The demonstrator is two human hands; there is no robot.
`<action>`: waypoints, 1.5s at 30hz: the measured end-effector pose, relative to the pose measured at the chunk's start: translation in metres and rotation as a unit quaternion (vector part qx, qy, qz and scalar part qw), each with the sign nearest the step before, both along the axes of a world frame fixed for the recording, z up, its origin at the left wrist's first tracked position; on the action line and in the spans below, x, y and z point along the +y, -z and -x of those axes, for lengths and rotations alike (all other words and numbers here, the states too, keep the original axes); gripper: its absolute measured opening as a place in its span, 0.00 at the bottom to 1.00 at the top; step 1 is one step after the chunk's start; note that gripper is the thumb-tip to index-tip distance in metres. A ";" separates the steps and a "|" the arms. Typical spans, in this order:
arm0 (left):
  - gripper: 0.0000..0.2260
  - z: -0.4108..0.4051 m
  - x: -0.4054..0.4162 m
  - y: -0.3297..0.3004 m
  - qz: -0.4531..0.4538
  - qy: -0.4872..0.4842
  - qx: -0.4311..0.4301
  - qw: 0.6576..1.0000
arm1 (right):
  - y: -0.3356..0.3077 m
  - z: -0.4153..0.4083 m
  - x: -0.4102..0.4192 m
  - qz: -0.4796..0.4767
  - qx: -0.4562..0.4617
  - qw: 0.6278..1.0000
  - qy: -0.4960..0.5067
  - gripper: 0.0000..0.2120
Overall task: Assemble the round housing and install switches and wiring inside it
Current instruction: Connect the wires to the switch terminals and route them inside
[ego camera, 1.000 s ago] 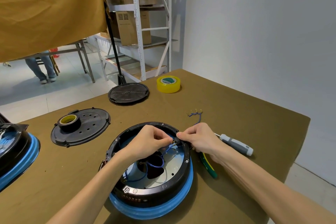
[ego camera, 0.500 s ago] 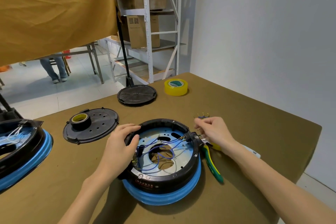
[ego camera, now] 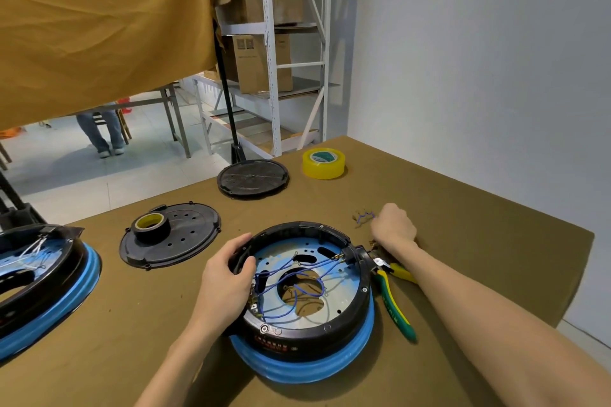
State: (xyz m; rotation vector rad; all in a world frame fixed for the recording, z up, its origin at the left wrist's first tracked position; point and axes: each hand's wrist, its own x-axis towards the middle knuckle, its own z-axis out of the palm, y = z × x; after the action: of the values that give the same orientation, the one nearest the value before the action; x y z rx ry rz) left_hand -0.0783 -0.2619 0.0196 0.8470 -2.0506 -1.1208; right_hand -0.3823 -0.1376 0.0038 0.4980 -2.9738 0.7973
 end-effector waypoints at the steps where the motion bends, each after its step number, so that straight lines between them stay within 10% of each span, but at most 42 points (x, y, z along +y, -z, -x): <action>1: 0.19 0.000 0.000 0.000 -0.001 -0.001 0.001 1.000 | -0.001 0.001 -0.001 0.056 -0.019 0.998 -0.011 0.07; 6: 0.19 0.001 -0.001 0.002 -0.011 -0.004 0.009 1.000 | -0.039 -0.025 0.001 0.350 -0.051 0.928 -0.113 0.02; 14: 0.14 -0.002 0.014 -0.026 0.051 0.015 0.060 0.997 | -0.089 -0.107 0.029 0.466 -0.193 0.811 -0.297 0.03; 22: 0.05 -0.005 0.036 -0.059 -0.081 0.140 0.211 0.964 | -0.101 -0.152 0.054 0.351 -0.231 0.768 -0.483 0.03; 33: 0.05 -0.014 0.035 -0.068 -0.103 0.204 0.135 0.964 | -0.105 -0.152 0.057 0.105 -0.214 0.810 -0.536 0.05; 45: 0.04 -0.017 0.034 -0.061 -0.056 0.127 0.167 0.976 | -0.111 -0.161 0.030 0.282 -0.381 0.775 -0.418 0.10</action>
State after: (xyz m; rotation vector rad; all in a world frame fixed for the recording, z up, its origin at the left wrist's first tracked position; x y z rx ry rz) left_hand -0.0612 -0.2280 0.0805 0.4148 -1.8598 -1.4225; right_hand -0.2213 -0.1074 0.1153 1.8538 -2.6609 2.3431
